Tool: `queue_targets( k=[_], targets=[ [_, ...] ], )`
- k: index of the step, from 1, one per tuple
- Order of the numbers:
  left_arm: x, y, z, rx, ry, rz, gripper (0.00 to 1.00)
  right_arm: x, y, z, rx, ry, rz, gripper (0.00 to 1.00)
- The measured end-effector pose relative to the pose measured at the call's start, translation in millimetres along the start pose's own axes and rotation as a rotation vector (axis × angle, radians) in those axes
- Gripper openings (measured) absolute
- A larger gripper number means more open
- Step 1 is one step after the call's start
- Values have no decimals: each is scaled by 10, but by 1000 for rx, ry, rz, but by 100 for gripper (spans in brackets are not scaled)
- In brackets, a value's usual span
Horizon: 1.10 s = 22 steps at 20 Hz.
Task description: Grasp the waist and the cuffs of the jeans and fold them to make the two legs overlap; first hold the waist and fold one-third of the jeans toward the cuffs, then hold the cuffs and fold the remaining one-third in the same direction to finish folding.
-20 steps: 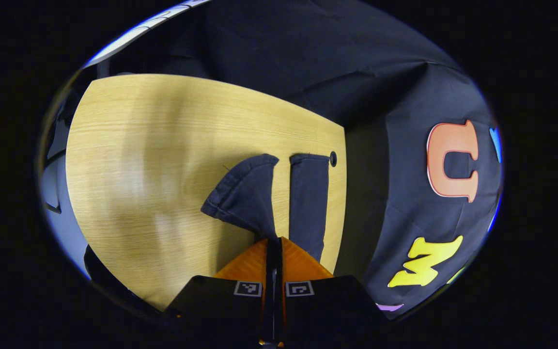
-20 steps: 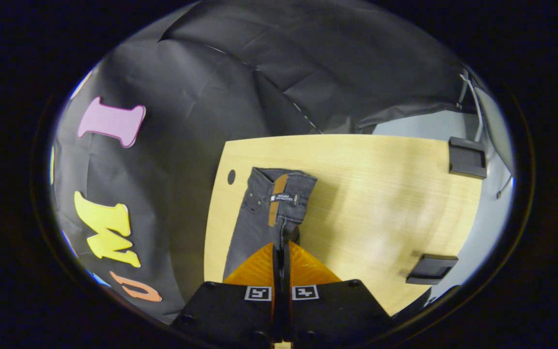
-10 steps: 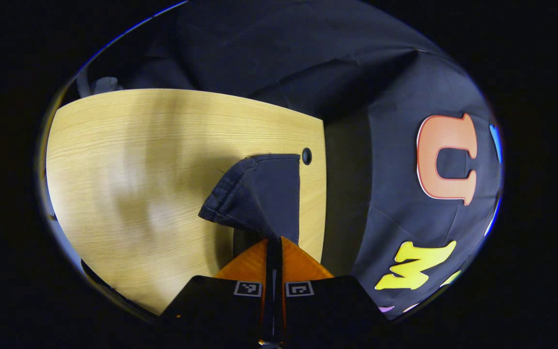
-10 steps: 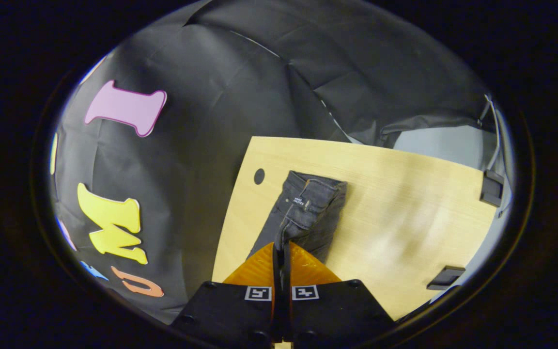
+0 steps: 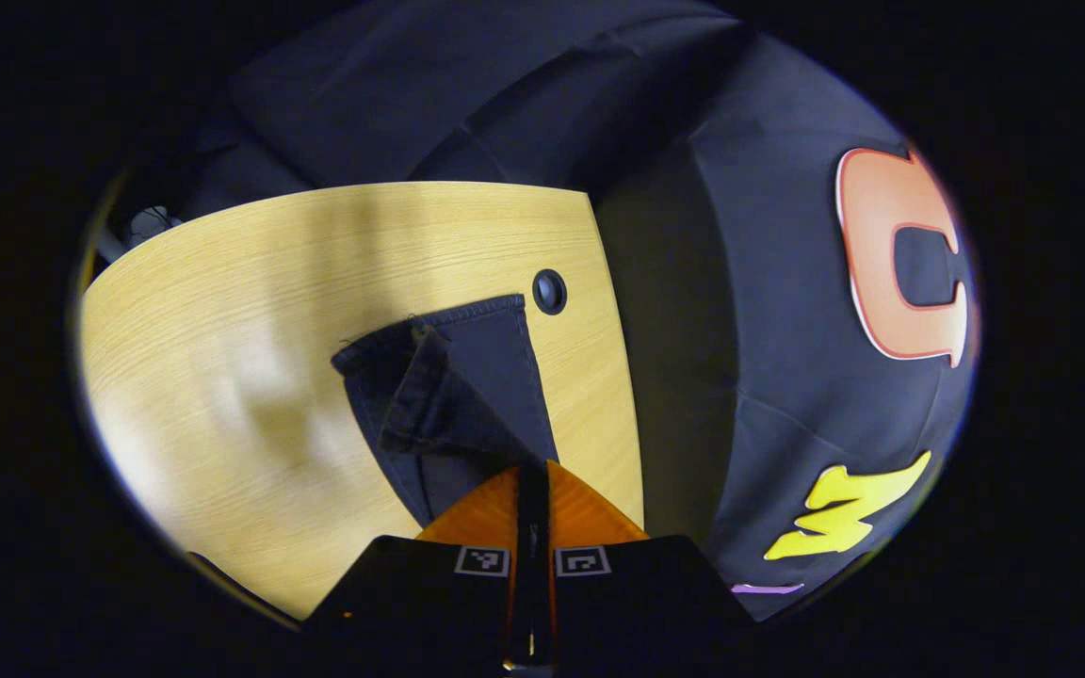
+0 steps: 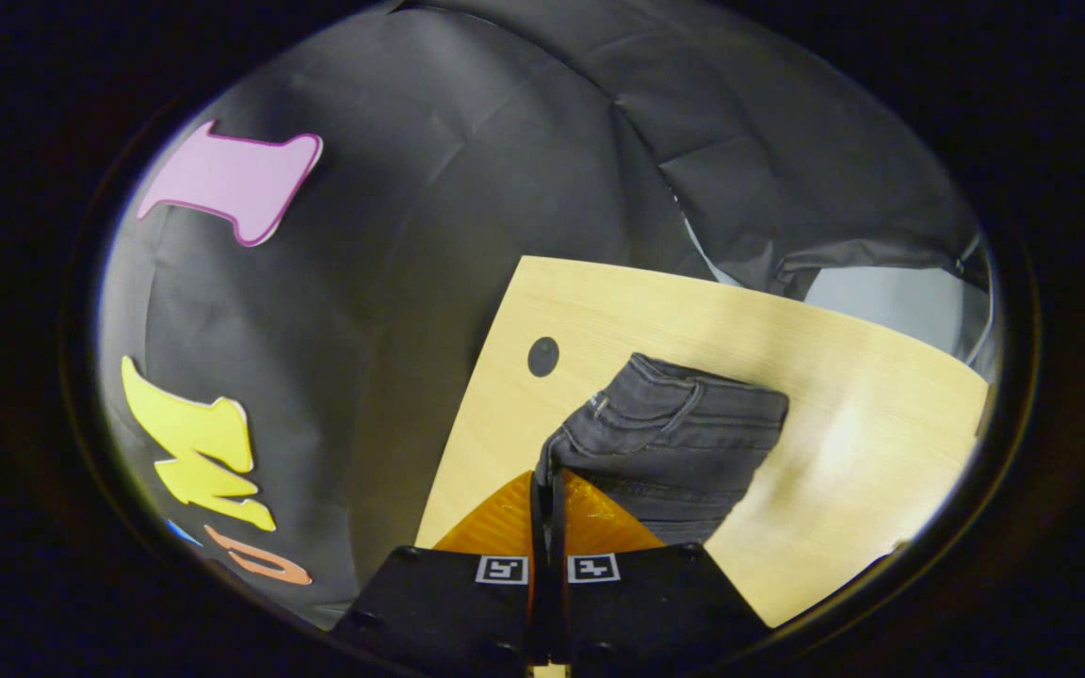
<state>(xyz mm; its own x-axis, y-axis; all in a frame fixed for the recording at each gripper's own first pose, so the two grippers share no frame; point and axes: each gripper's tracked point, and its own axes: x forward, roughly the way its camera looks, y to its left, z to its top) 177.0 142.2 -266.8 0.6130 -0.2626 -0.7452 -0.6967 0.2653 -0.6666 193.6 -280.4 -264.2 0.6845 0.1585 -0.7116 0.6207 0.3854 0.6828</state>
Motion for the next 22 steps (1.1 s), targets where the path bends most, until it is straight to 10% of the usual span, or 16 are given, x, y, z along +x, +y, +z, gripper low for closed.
queue_targets(
  k=[14, 18, 21, 22],
  targets=[
    [975, 241, -81, 5, 152, 141, 7, 1110, -230, -9, -104, 4, -148, 1],
    [955, 230, 40, 55, 158, 128, 33, 1101, -88, -12, -108, -11, -113, 7],
    [846, 295, 231, 72, 131, 167, 60, 1071, 19, -59, -143, -2, -101, 54],
    [773, 275, 286, 84, 132, 171, 51, 1050, 29, -47, -159, -9, -101, 67]
  ],
)
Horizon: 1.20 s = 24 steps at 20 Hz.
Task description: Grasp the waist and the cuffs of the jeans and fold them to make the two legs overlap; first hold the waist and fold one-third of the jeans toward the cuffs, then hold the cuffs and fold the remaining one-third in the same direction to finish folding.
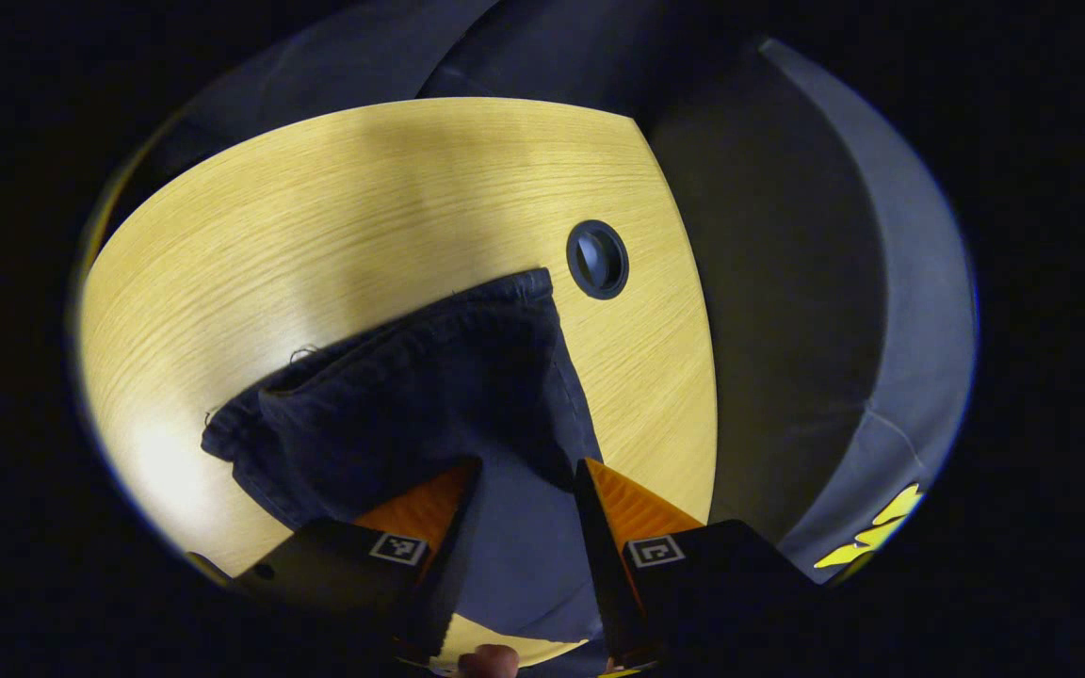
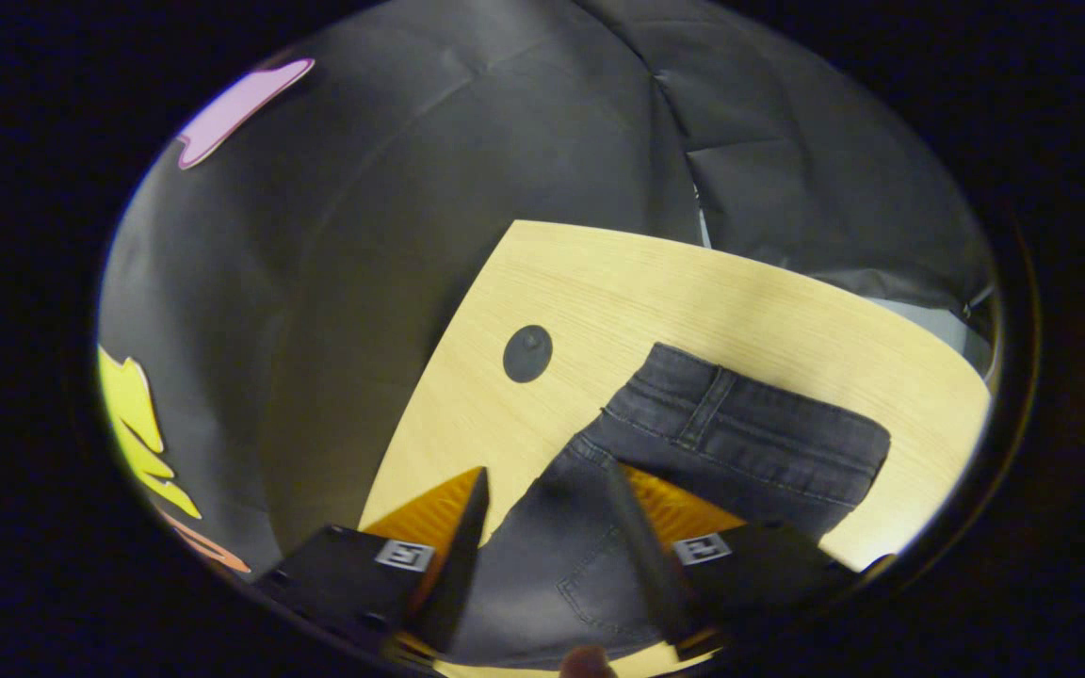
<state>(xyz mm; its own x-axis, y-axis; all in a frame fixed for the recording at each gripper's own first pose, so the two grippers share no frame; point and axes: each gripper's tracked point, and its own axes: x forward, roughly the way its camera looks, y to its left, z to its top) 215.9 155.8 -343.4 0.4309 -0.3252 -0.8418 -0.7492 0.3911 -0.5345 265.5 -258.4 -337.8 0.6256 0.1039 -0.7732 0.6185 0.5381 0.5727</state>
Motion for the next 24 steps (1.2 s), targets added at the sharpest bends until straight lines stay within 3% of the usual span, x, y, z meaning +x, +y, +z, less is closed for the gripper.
queue_targets(
  k=[1, 2, 6, 9, 10, 11, 12, 14, 15, 17, 19, 22, 24],
  targets=[
    [-74, -32, -3, 19, -5, -6, 65, -68, 4, 22, -13, -13, 1, 80],
    [-163, -102, -38, 58, -14, -17, 65, -129, 45, 48, -25, -32, 14, 89],
    [-952, -536, -21, 350, -116, -71, 65, -707, 229, 18, -141, -99, 68, 89],
    [-1643, -744, -536, 598, -129, -122, 65, -1472, 370, -283, -328, -151, 129, 89],
    [-1832, -767, -676, 669, -124, -135, 67, -1673, 400, -386, -385, -169, 144, 89],
    [-2013, -780, -857, 729, -127, -147, 80, -1881, 396, -477, -451, -191, 151, 88],
    [-2164, -774, -963, 777, -158, -149, 84, -2066, 363, -543, -523, -222, 146, 88],
    [-2403, -748, -1120, 875, -257, -162, 84, -2436, 283, -660, -656, -308, 127, 89],
    [-2542, -710, -1205, 946, -350, -166, 84, -2650, 221, -691, -752, -397, 96, 97],
    [-2726, -620, -1281, 1036, -509, -178, 84, -2966, 55, -760, -862, -488, 53, 100],
    [-2811, -556, -1445, 1103, -696, -181, 84, -3225, -5, -987, -855, -525, 73, 98],
    [-2791, -258, -1689, 1055, -738, -197, 86, -3401, -322, -1101, -793, -549, 74, 100],
    [-2810, -173, -1765, 1051, -797, -186, 91, -3406, -568, -1204, -809, -532, 33, 100]
  ],
)
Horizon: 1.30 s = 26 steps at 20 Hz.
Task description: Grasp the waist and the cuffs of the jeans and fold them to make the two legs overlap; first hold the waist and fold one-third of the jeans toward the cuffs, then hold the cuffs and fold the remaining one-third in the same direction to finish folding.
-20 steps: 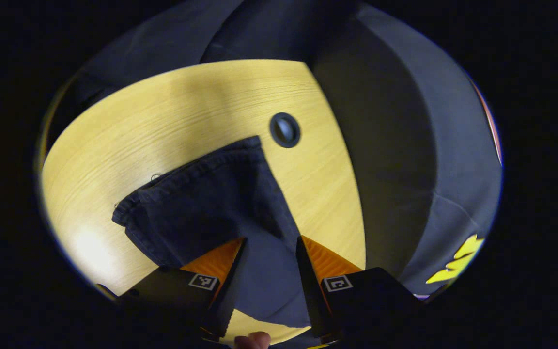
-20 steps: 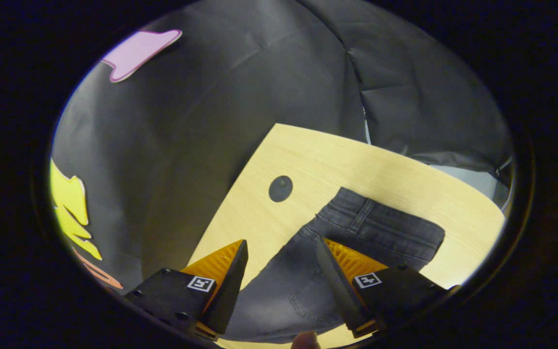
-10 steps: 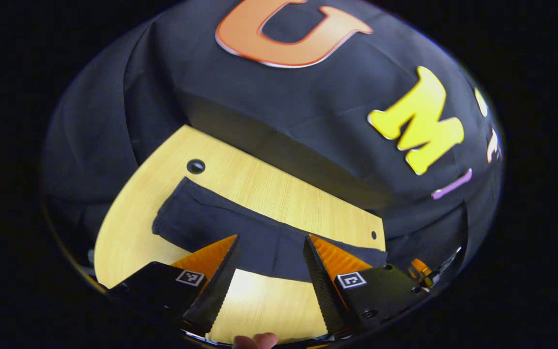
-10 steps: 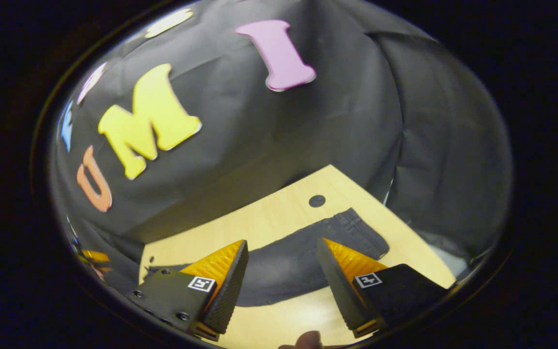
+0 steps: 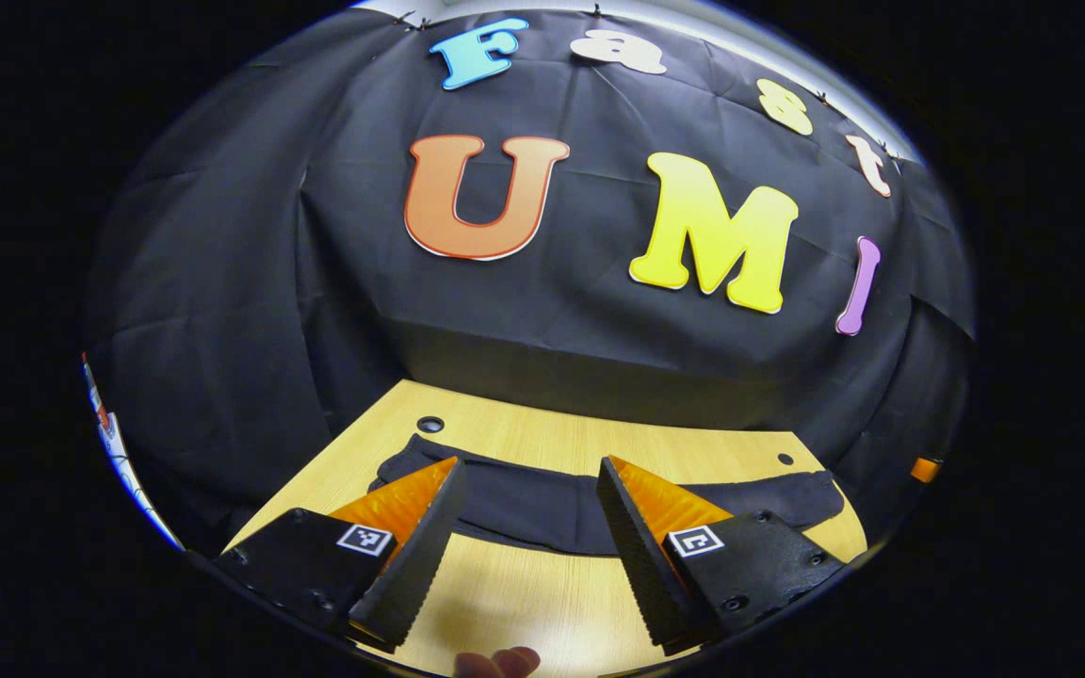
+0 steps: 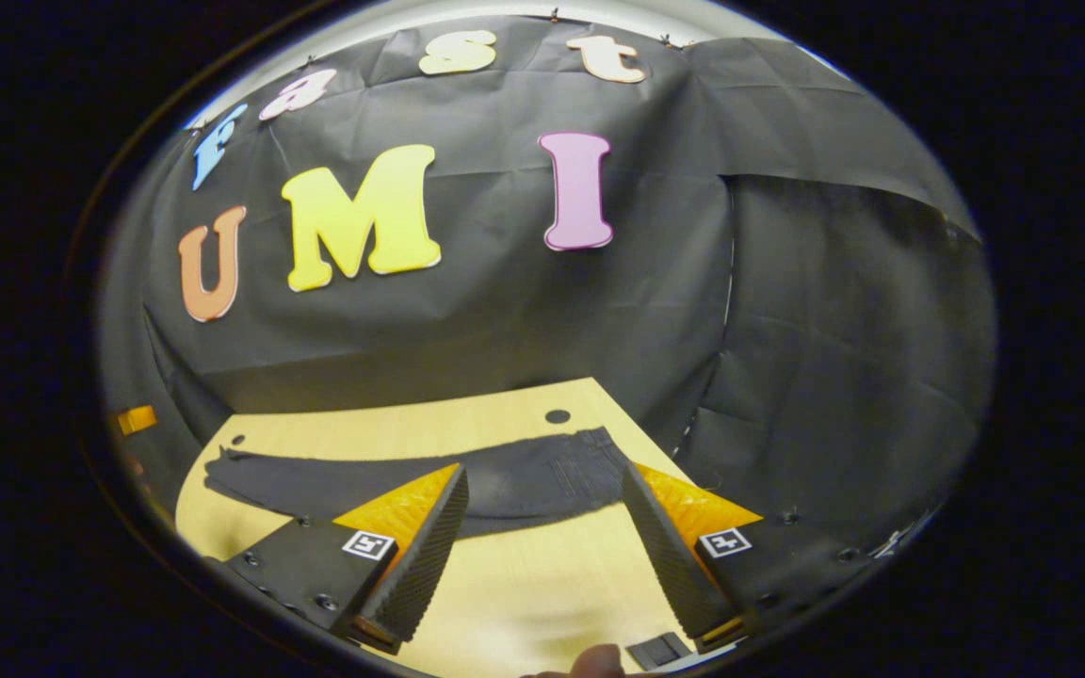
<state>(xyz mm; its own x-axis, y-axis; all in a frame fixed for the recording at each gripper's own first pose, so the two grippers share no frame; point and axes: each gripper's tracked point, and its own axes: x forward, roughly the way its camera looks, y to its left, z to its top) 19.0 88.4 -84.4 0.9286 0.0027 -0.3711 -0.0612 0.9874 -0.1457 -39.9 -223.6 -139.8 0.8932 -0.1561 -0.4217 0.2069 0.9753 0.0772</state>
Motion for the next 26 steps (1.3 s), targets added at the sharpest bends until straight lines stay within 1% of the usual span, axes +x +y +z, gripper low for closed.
queue_targets(
  k=[3, 6, 8, 9, 10, 11, 12, 13, 15, 16, 17, 20, 21, 22, 23, 24, 25, 26],
  targets=[
    [-19, -68, 99, 48, -57, 18, 91, 134, -93, -106, 5, 27, -18, 100],
    [-18, -97, 109, 61, -45, 29, 90, 550, -294, -294, 77, 96, -13, 100],
    [22, -180, 156, 65, -33, 43, 91, 1015, -530, -379, 125, 118, -45, 98],
    [50, -184, 205, 71, -36, 68, 90, 1292, -707, -450, 156, 131, -71, 98],
    [57, -199, 274, 79, -48, 92, 91, 1593, -852, -560, 196, 153, -88, 100],
    [64, -207, 314, 88, -56, 117, 90, 1926, -968, -738, 233, 190, -98, 98],
    [76, -237, 324, 93, -56, 128, 90, 2120, -1032, -823, 250, 211, -103, 100],
    [76, -253, 323, 93, -47, 138, 90, 2287, -1060, -892, 265, 226, -105, 99],
    [85, -270, 311, 88, -35, 159, 91, 2551, -1106, -973, 256, 234, -112, 95],
    [86, -277, 295, 94, -18, 182, 91, 2748, -1106, -1063, 256, 246, -116, 99],
    [97, -275, 292, 101, -12, 193, 91, 2860, -1094, -1189, 251, 273, -112, 99],
    [97, -246, 269, 96, 4, 211, 91, 2931, -1086, -1258, 272, 287, -102, 99],
    [103, -210, 257, 79, 9, 221, 91, 2913, -1089, -1287, 294, 291, -91, 94],
    [91, -176, 224, 56, 18, 229, 91, 2926, -1102, -1309, 275, 281, -80, 94],
    [81, -135, 190, 42, 28, 236, 91, 2915, -1085, -1280, 264, 276, -60, 93],
    [69, -101, 176, 30, 33, 243, 90, 2905, -1003, -1306, 287, 288, -26, 91],
    [53, -77, 159, 16, 40, 247, 91, 2917, -984, -1290, 299, 273, -30, 80],
    [35, -29, 130, -2, 50, 256, 91, 2961, -1012, -1342, 289, 293, -33, 69]
  ],
)
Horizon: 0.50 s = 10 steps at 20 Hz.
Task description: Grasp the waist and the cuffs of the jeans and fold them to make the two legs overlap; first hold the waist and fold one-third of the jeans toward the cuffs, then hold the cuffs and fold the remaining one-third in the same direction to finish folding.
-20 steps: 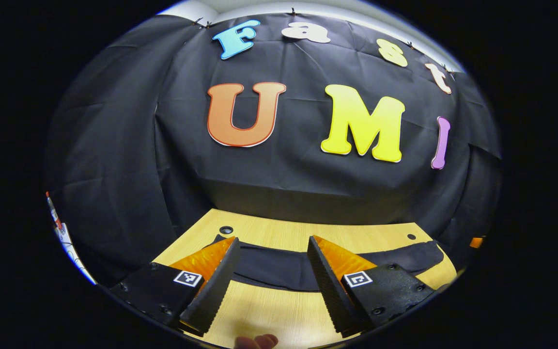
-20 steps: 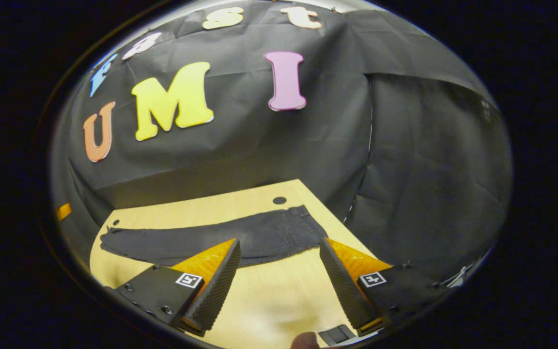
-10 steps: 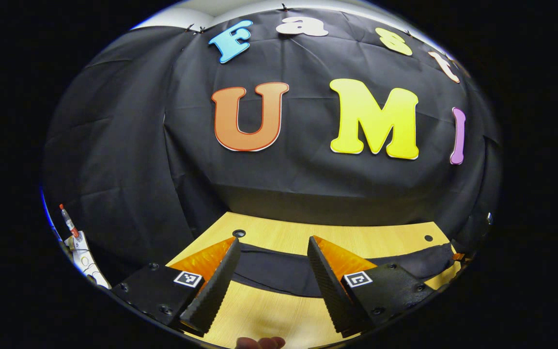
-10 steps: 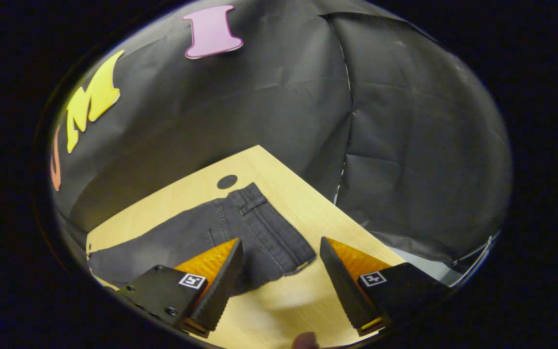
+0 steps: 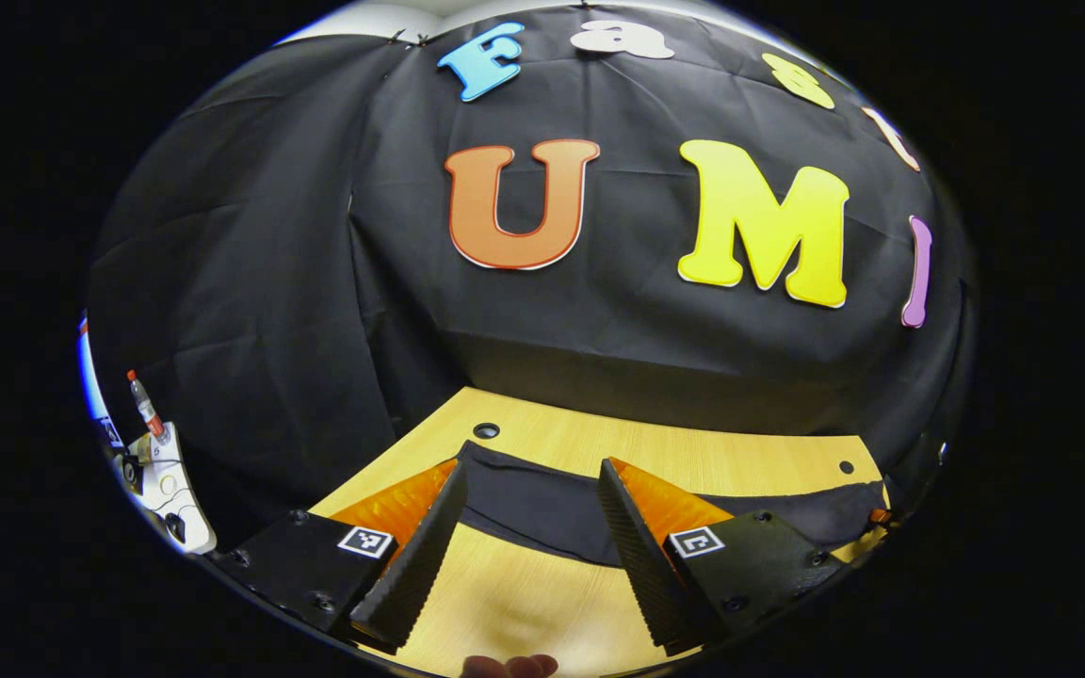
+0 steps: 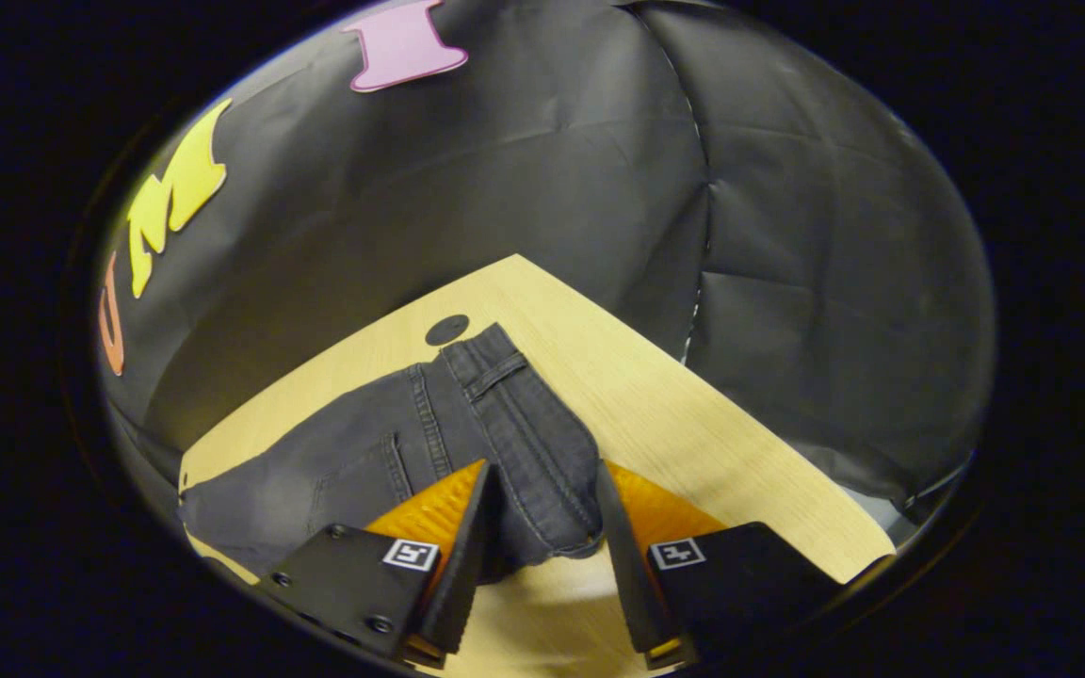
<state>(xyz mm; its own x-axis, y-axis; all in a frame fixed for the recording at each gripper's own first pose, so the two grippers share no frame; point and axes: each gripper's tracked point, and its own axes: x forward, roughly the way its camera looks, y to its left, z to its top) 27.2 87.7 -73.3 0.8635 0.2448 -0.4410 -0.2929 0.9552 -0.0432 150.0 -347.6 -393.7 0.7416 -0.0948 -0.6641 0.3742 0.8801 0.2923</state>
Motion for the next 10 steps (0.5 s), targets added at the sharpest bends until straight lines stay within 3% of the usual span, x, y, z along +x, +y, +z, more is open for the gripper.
queue_targets(
  k=[1, 2, 3, 4, 5, 6, 10],
  targets=[
    [-10, 42, 3, -5, 1, 3, 91, 13, 37, 12, -12, 5, -5, 58],
    [-20, 92, 12, -7, -2, 11, 91, 10, 59, 36, -28, 9, -1, 53],
    [-27, 166, 18, -15, -4, 19, 91, -41, 102, 78, -63, 1, -26, 29],
    [-14, 190, 21, -22, -5, 22, 91, -36, 96, 73, -92, 15, -40, 20],
    [-12, 219, 28, -26, -6, 23, 91, -94, 119, 140, -86, -3, -50, 19],
    [-1, 282, 23, -26, -12, 24, 91, -133, 159, 173, -74, 10, -56, 3],
    [21, 468, 101, -20, -63, 20, 91, -557, 445, 495, -58, -41, -35, 3]
  ],
)
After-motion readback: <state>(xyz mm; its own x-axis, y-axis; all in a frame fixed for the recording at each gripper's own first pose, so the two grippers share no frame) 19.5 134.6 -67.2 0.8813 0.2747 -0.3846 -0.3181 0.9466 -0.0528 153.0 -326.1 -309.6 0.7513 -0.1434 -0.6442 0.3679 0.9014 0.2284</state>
